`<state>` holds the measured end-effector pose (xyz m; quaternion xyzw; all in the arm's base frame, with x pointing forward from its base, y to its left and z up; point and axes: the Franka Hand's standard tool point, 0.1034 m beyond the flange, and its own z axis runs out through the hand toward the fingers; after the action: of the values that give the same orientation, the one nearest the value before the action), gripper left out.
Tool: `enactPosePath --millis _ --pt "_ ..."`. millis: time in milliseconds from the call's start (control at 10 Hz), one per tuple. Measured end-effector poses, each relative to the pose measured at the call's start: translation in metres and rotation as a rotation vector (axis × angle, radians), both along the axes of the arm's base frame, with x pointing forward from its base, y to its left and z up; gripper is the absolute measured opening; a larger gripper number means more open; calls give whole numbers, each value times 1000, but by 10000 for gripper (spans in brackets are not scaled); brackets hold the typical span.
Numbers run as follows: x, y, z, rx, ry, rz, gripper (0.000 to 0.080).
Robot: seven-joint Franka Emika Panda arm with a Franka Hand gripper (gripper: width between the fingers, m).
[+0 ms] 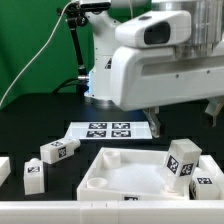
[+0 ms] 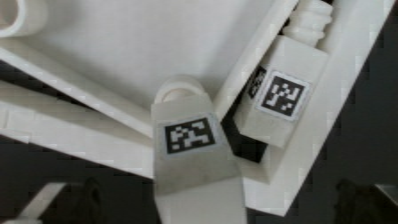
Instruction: Assemble one leg
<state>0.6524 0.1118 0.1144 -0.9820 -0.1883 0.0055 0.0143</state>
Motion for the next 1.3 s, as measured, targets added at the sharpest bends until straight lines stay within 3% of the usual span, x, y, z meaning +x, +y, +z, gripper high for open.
enactPosePath --millis 600,700,800,900,1000,1300 --pt "9 -4 -21 10 -4 27 649" --pt "10 -6 -21 10 -5 36 500" --pt "10 -5 -21 10 -4 36 500" --pt "9 -5 -21 10 -4 37 355" --pt "10 -5 -21 11 -5 37 286" --pt "10 -5 -21 11 -4 24 286"
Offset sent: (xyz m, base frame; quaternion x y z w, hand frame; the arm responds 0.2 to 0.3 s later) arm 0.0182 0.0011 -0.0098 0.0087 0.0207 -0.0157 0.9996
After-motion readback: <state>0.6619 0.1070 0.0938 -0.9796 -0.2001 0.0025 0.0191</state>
